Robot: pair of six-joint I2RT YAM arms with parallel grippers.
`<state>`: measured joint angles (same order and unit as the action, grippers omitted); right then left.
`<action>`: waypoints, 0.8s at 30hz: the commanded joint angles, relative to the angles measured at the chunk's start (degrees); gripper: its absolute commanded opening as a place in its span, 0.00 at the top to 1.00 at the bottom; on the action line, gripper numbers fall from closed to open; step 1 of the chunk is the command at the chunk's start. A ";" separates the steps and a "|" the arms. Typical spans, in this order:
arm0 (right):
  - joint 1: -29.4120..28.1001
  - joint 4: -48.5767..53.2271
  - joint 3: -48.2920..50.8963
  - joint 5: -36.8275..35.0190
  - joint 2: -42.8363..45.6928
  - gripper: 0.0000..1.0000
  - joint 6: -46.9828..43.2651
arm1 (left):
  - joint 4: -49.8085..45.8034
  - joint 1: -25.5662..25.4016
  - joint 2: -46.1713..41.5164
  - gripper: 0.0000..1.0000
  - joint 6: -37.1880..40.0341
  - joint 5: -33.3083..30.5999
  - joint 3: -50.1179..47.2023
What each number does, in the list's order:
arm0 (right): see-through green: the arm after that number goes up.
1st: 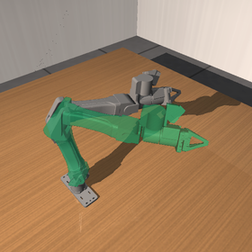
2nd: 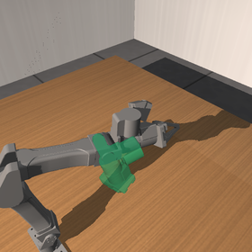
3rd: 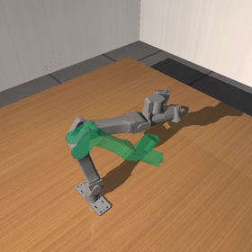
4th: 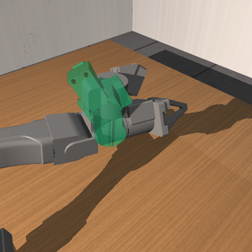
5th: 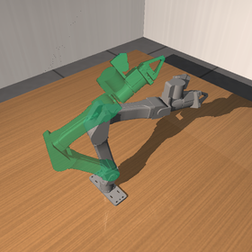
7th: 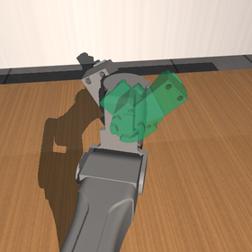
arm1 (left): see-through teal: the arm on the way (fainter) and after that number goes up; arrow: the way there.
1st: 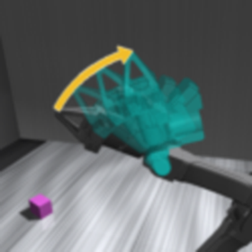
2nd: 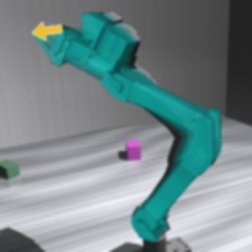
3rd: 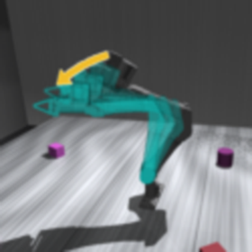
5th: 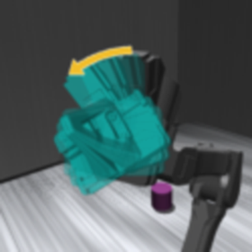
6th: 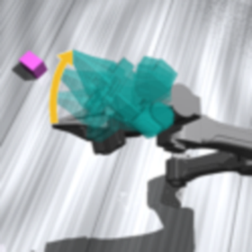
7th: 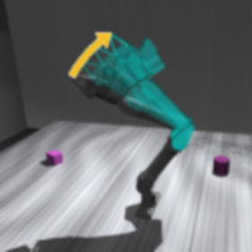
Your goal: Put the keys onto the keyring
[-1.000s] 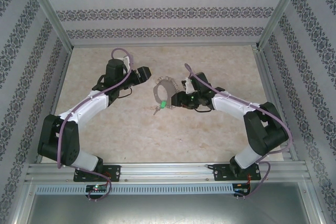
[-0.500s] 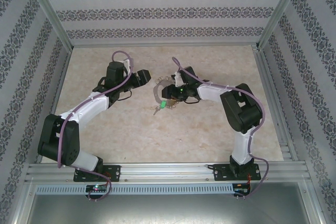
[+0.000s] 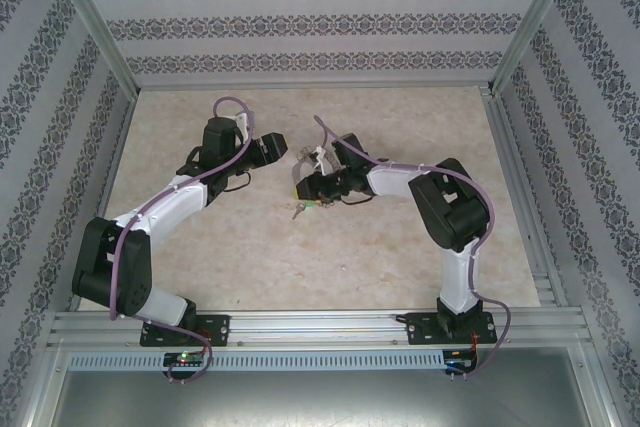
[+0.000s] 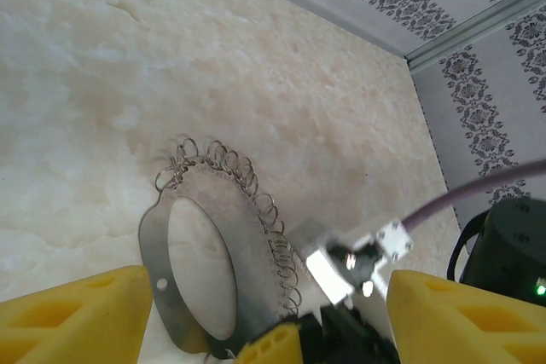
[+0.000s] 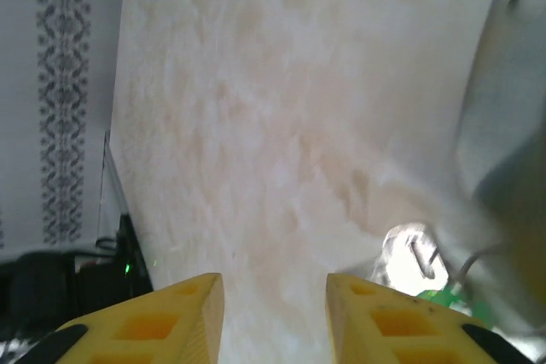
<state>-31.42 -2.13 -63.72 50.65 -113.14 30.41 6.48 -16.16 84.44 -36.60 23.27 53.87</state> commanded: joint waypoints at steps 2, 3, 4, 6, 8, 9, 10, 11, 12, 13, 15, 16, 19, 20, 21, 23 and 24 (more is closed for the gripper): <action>-1.29 2.33 5.92 5.60 5.66 0.65 -3.70 | 0.80 -0.57 -0.23 0.27 1.29 -0.85 1.04; -1.49 2.47 7.21 5.94 6.44 0.65 -4.03 | 0.73 -0.61 -0.27 0.27 1.27 -0.79 1.18; -1.63 2.78 9.06 5.82 7.45 0.65 -4.36 | 0.72 -0.56 -0.34 0.27 1.37 -0.78 1.17; -1.55 2.32 11.96 5.51 9.77 0.65 -4.50 | 0.79 -0.61 -0.41 0.27 1.37 -0.54 1.27; -0.91 2.23 13.86 4.12 13.01 0.62 -3.78 | 0.53 -0.55 -0.34 0.27 1.31 -0.49 1.36; -0.54 2.18 14.54 3.59 14.64 0.60 -3.31 | 0.55 -0.60 -0.34 0.27 1.19 -0.28 1.28; 0.03 2.29 15.00 2.71 16.51 0.58 -2.87 | 0.64 -0.62 -0.29 0.27 1.06 0.06 1.06; 0.65 2.92 15.07 1.74 18.37 0.57 -2.57 | 0.73 -0.60 -0.26 0.27 0.81 0.39 0.79; 1.18 3.27 14.99 1.33 19.78 0.57 -2.47 | 0.90 -0.60 -0.29 0.27 0.47 0.57 0.37; 1.89 4.19 14.72 0.55 21.38 0.56 -2.42 | 0.90 -0.71 -0.25 0.27 0.06 0.71 -0.07; 3.36 6.49 14.03 -1.85 24.20 0.54 -2.64 | 1.01 -0.73 -0.28 0.27 -0.35 1.23 -0.86; 4.33 7.21 13.83 -2.86 25.75 0.54 -2.62 | 0.75 -0.91 -0.33 0.27 -0.49 1.34 -1.27; 7.70 8.97 13.80 -6.28 30.18 0.52 -2.13 | -0.48 -1.49 0.01 0.26 -0.80 2.20 -1.88; 9.18 9.55 13.88 -7.70 31.75 0.51 -1.78 | -1.10 -1.86 0.19 0.26 -0.78 2.23 -1.97; 10.37 9.77 14.04 -8.55 33.07 0.50 -1.79 | -1.65 -2.12 0.44 0.26 -0.68 2.54 -2.04; 13.08 10.38 14.41 -9.79 35.88 0.47 -2.07 | -2.85 -3.05 1.04 0.26 -0.41 3.15 -1.99; 14.13 10.56 14.61 -10.19 37.04 0.46 -2.28 | -3.61 -3.40 1.40 0.25 -0.24 3.27 -1.93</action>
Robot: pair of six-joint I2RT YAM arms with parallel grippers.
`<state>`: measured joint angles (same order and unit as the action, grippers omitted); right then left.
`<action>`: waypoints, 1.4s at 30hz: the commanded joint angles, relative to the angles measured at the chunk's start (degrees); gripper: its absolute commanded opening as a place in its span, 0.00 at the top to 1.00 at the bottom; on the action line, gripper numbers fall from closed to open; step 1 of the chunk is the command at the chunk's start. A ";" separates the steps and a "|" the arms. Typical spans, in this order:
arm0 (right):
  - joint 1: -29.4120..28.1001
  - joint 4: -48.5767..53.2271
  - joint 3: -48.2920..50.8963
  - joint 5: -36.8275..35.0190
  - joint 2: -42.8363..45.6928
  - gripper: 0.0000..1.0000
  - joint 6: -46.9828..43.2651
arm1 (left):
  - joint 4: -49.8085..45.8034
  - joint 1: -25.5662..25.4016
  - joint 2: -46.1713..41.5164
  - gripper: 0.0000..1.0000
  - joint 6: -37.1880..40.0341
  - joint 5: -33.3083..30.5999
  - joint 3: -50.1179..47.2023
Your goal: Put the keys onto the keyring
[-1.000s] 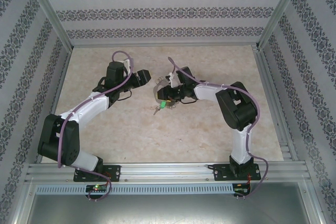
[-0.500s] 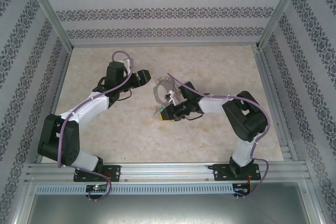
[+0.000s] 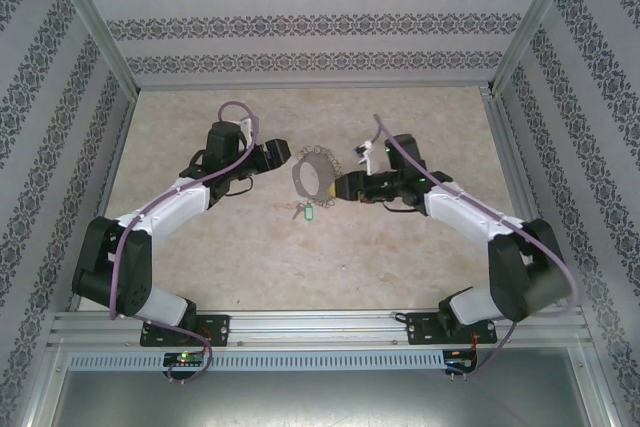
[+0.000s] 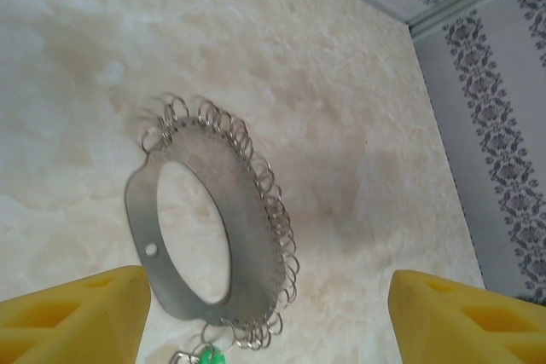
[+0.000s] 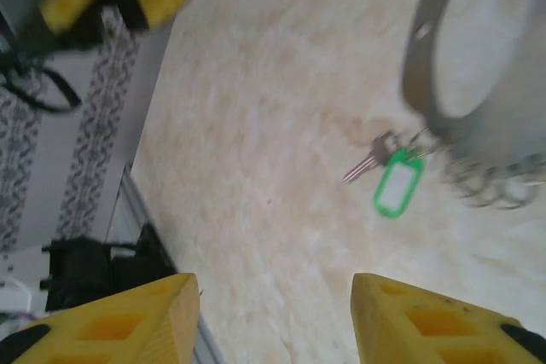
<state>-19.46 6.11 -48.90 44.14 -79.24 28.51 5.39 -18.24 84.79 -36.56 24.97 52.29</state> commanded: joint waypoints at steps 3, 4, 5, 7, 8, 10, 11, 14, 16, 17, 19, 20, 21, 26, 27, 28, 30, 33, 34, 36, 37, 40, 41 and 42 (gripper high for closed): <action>5.79 3.06 0.59 -4.40 6.78 0.44 -0.45 | -4.00 -2.22 2.18 0.19 0.10 2.86 -0.26; 7.11 3.26 0.90 -4.80 8.05 0.42 -0.40 | -5.02 -2.53 2.76 0.13 0.19 3.27 0.11; 8.43 3.81 1.15 -5.38 9.44 0.39 -0.32 | -6.29 -2.89 3.34 0.02 0.39 3.39 0.66; 10.74 4.37 1.62 -5.69 11.83 0.34 -0.36 | -8.41 -3.44 4.26 0.00 1.12 3.86 1.59; 11.84 5.13 1.54 -5.82 12.99 0.32 -0.49 | -10.14 -3.81 4.74 0.00 1.63 3.94 2.31; 13.64 6.68 1.38 -6.42 14.90 0.23 -0.93 | -14.29 -4.46 5.88 0.00 3.27 4.44 4.21; 14.30 7.71 1.19 -7.13 15.88 0.19 -1.23 | -17.19 -4.80 6.72 0.00 4.40 4.74 5.74; 15.30 9.43 0.96 -9.88 18.73 0.02 -1.78 | -24.99 -5.95 9.22 0.00 7.76 5.10 9.72; 15.59 10.22 1.03 -12.58 20.52 0.02 -2.02 | -28.14 -6.80 10.22 0.00 9.01 4.62 11.27; 15.70 10.40 1.00 -13.93 21.40 0.02 -2.06 | -29.60 -7.14 10.65 0.00 9.59 4.46 11.97; 15.88 11.07 0.92 -16.37 22.93 0.02 -2.29 | -31.65 -7.68 11.87 0.00 9.92 4.36 12.99; 15.97 11.24 0.98 -17.64 23.54 0.02 -2.37 | -32.37 -7.90 12.29 0.00 10.01 4.16 13.36; 16.01 11.29 1.00 -18.67 24.00 0.02 -2.40 | -32.83 -8.10 12.44 0.00 10.00 3.58 13.50; 16.12 11.41 1.34 -26.26 25.35 0.02 -3.53 | -32.38 -8.48 9.20 0.00 11.30 -1.65 12.50; 16.12 11.39 1.48 -28.54 25.58 0.02 -3.76 | -31.84 -8.49 7.76 0.00 12.00 -3.63 12.24; 16.12 10.88 1.95 -31.86 26.03 0.02 -3.92 | -31.27 -8.44 5.92 0.00 12.92 -6.56 11.89; 16.12 9.01 3.61 -38.72 26.99 0.02 -4.24 | -30.20 -8.26 2.10 0.00 15.09 -11.92 11.49; 16.21 2.96 8.10 -49.90 27.78 0.02 -6.96 | -27.12 -6.62 -3.67 0.00 17.76 -17.30 9.85; 16.23 -0.24 10.22 -52.87 27.76 0.02 -7.56 | -25.23 -6.06 -5.82 0.00 18.86 -19.71 8.61; 16.38 -5.45 13.88 -57.27 27.74 0.02 -9.40 | -18.66 -5.24 -10.41 0.00 21.90 -24.70 3.91; 16.54 -7.88 15.55 -59.55 27.39 0.02 -10.44 | -14.09 -4.81 -13.22 0.00 23.29 -27.47 0.69; 17.09 -11.20 17.89 -63.67 24.65 0.02 -15.04 | -1.27 -2.79 -19.77 0.00 26.21 -34.12 -8.71; 17.16 -12.93 18.75 -64.27 23.71 0.02 -16.06 | 1.59 -1.51 -21.34 0.00 27.46 -35.54 -11.12; 17.41 -15.65 19.75 -63.38 22.75 0.02 -17.27 | 3.24 0.14 -22.56 0.00 28.50 -35.96 -12.90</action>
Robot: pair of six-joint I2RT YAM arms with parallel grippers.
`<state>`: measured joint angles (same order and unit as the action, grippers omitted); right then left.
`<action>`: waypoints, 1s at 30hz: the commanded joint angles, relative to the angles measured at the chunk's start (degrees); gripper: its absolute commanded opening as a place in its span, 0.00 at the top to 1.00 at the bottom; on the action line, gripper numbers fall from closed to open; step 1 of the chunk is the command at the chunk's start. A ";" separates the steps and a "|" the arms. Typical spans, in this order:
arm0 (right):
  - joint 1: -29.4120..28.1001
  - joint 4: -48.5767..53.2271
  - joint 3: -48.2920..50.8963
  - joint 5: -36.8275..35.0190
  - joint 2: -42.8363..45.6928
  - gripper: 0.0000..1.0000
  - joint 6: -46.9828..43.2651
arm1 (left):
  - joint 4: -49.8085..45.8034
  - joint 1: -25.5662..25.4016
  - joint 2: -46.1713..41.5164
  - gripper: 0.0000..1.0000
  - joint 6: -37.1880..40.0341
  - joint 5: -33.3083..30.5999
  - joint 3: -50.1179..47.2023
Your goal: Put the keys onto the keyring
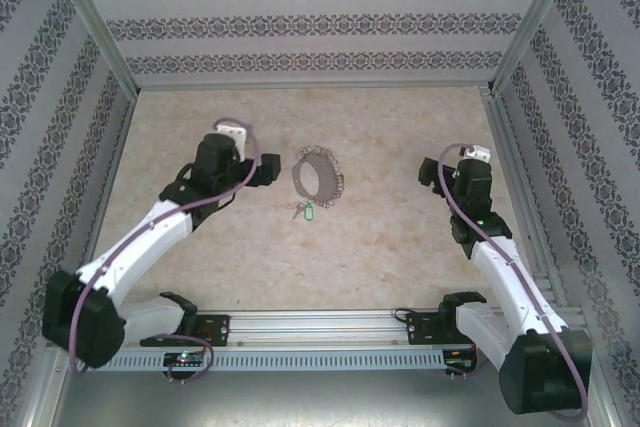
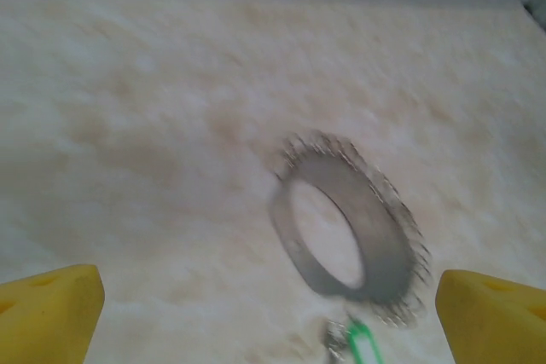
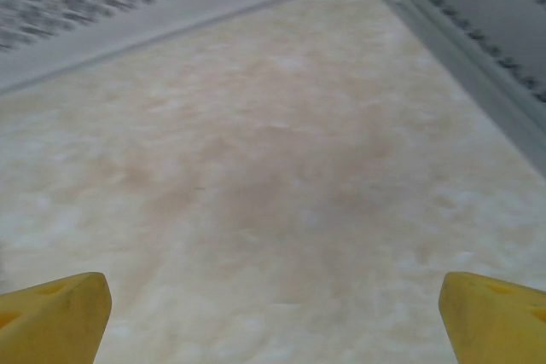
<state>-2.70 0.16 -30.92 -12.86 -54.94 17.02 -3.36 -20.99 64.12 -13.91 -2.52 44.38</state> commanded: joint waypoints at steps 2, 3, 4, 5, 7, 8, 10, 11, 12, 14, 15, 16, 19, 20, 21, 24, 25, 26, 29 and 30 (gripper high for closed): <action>0.94 -14.50 3.06 -6.26 -3.63 0.02 -7.34 | 15.29 6.26 -3.46 0.00 7.15 -9.21 -8.33; 0.99 -16.51 3.42 -6.34 -5.07 0.02 -7.73 | 16.73 8.05 -3.75 0.00 8.16 -8.34 -10.04; 1.11 -18.31 3.62 -5.51 -6.63 0.02 -8.59 | 18.46 9.24 -3.59 0.00 8.81 -7.58 -11.33; 1.20 -20.68 4.05 -3.83 -8.29 0.02 -10.18 | 20.53 10.95 -2.77 0.00 9.30 -6.44 -12.66; 1.29 -26.99 6.34 -2.95 -10.80 0.02 -11.21 | 23.61 12.60 -0.13 0.00 11.40 -6.75 -14.09; 1.44 -31.05 7.78 -2.89 -12.06 0.02 -11.00 | 25.51 13.50 1.30 0.00 12.19 -6.06 -14.87; 1.47 -37.05 9.72 -1.74 -14.99 0.02 -11.65 | 29.38 14.58 3.76 0.00 13.59 -5.92 -16.59; 1.51 -40.77 10.79 -0.90 -16.64 0.02 -12.10 | 31.72 15.23 4.98 0.00 13.90 -6.04 -17.72; 1.50 -44.58 12.60 -0.09 -18.32 0.02 -12.18 | 34.21 16.25 6.40 0.00 13.74 -4.47 -18.91; 1.61 -51.88 14.97 2.52 -22.40 0.02 -12.47 | 38.73 17.49 9.32 0.00 14.15 -3.75 -20.81; 1.58 -57.67 16.31 4.46 -25.46 0.02 -13.14 | 43.26 17.88 11.05 0.00 14.92 -3.33 -22.03; 1.61 -61.90 17.11 5.79 -28.70 0.02 -13.72 | 42.29 18.79 12.10 0.00 14.13 -2.27 -21.26; 2.06 -65.62 15.20 12.20 -33.45 0.02 -14.85 | 47.94 20.45 16.06 0.00 13.44 0.80 -23.16; 2.57 -58.50 12.83 15.47 -31.79 0.02 -15.77 | 50.74 20.47 18.01 0.00 13.51 0.92 -23.83; 2.90 -54.80 11.61 18.85 -31.44 0.02 -16.49 | 52.78 20.47 20.13 0.00 13.73 1.45 -24.14; 4.66 -55.07 9.65 20.78 -32.74 0.02 -14.54 | 57.80 20.38 25.30 0.00 14.19 2.20 -23.98; 4.63 -54.42 9.50 19.92 -32.61 0.02 -14.41 | 55.93 20.38 25.29 0.00 14.09 2.09 -22.92; 4.59 -54.13 9.35 18.99 -32.60 0.02 -14.26 | 50.99 20.40 24.85 0.00 14.48 2.78 -21.20; 2.62 -53.60 9.36 13.71 -32.23 0.02 -15.28 | 50.97 20.73 25.45 0.00 14.35 3.63 -20.60; 1.95 -53.45 9.36 12.80 -32.12 0.02 -15.72 | 50.72 20.73 25.35 0.00 14.35 3.67 -20.58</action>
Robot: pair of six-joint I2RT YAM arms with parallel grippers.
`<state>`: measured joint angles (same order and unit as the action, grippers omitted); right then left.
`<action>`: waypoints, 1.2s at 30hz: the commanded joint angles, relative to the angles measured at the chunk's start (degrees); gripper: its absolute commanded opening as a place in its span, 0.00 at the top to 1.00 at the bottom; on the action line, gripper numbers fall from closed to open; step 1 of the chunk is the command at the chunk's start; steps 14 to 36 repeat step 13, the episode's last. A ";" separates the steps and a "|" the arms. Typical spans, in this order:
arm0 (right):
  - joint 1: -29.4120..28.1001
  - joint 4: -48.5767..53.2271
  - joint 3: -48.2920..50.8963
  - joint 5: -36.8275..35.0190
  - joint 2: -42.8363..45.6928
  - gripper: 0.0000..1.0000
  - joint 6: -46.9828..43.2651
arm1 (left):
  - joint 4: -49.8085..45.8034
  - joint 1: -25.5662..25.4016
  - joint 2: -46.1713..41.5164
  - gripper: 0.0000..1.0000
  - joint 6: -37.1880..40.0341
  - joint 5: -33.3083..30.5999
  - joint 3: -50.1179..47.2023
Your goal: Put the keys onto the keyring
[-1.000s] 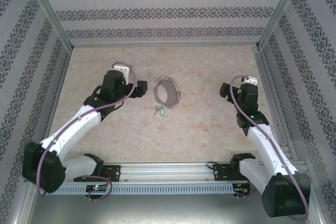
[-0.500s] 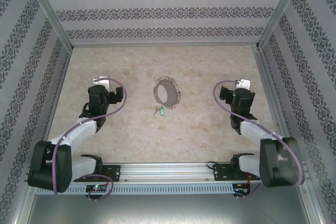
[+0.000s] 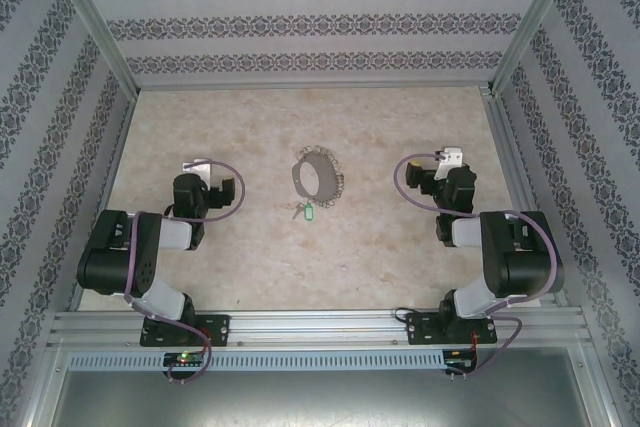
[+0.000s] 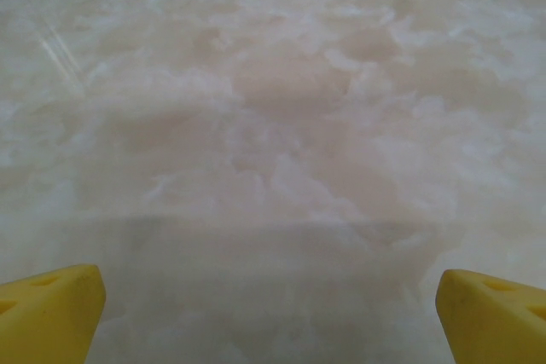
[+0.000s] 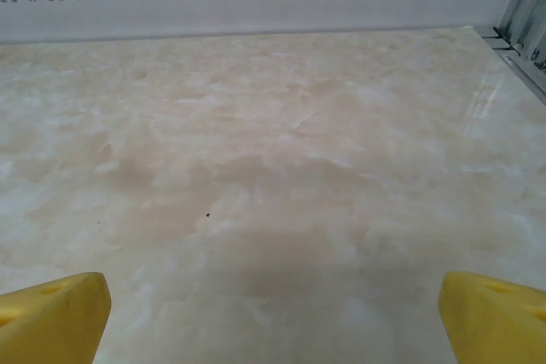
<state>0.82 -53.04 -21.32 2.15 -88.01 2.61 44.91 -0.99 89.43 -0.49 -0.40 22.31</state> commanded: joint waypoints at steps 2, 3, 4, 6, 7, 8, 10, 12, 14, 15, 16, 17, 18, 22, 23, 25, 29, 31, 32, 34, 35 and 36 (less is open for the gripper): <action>-1.46 -0.22 -0.30 -1.99 0.92 0.02 -1.21 | 2.42 0.83 0.15 0.00 0.88 1.67 1.60; -1.52 -0.14 -0.34 -1.95 0.90 0.02 -1.26 | 2.23 0.82 0.08 0.00 0.85 1.73 1.69; -1.52 -0.06 -0.38 -1.97 0.93 0.02 -1.21 | 2.46 0.82 0.09 0.00 0.85 1.72 1.60; -1.44 0.13 -0.56 -1.81 0.74 0.02 -1.06 | 2.39 0.82 0.11 0.00 0.85 1.77 1.54; -1.28 0.29 -0.71 -1.59 0.69 0.02 -1.02 | 2.30 0.82 0.06 0.00 0.89 1.72 1.64; -1.02 0.45 -0.80 -1.11 0.62 0.02 -0.86 | 2.38 0.82 0.10 0.00 0.86 1.72 1.66; -0.66 0.74 -1.00 -0.33 0.50 0.02 -0.49 | 2.38 0.77 0.06 0.00 0.87 1.68 1.63; -0.64 0.53 -0.83 -0.39 0.65 0.02 -0.67 | 2.38 0.82 0.05 0.00 0.84 1.70 1.60; -0.88 0.08 -0.52 -0.76 0.88 0.02 -0.89 | 2.49 0.82 0.03 0.00 0.89 1.60 1.50; -0.88 0.08 -0.52 -0.76 0.88 0.02 -0.89 | 2.49 0.82 0.03 0.00 0.89 1.60 1.50; -0.88 0.08 -0.52 -0.76 0.88 0.02 -0.89 | 2.49 0.82 0.03 0.00 0.89 1.60 1.50; -0.88 0.08 -0.52 -0.76 0.88 0.02 -0.89 | 2.49 0.82 0.03 0.00 0.89 1.60 1.50; -0.88 0.08 -0.52 -0.76 0.88 0.02 -0.89 | 2.49 0.82 0.03 0.00 0.89 1.60 1.50; -0.88 0.08 -0.52 -0.76 0.88 0.02 -0.89 | 2.49 0.82 0.03 0.00 0.89 1.60 1.50; -0.88 0.08 -0.52 -0.76 0.88 0.02 -0.89 | 2.49 0.82 0.03 0.00 0.89 1.60 1.50; -0.88 0.08 -0.52 -0.76 0.88 0.02 -0.89 | 2.49 0.82 0.03 0.00 0.89 1.60 1.50; -0.88 0.08 -0.52 -0.76 0.88 0.02 -0.89 | 2.49 0.82 0.03 0.00 0.89 1.60 1.50; -0.88 0.08 -0.52 -0.76 0.88 0.02 -0.89 | 2.49 0.82 0.03 0.00 0.89 1.60 1.50; -0.88 0.08 -0.52 -0.76 0.88 0.02 -0.89 | 2.49 0.82 0.03 0.00 0.89 1.60 1.50; -0.88 0.08 -0.52 -0.76 0.88 0.02 -0.89 | 2.49 0.82 0.03 0.00 0.89 1.60 1.50; -0.88 0.08 -0.52 -0.76 0.88 0.02 -0.89 | 2.49 0.82 0.03 0.00 0.89 1.60 1.50; -0.88 0.08 -0.52 -0.76 0.88 0.02 -0.89 | 2.49 0.82 0.03 0.00 0.89 1.60 1.50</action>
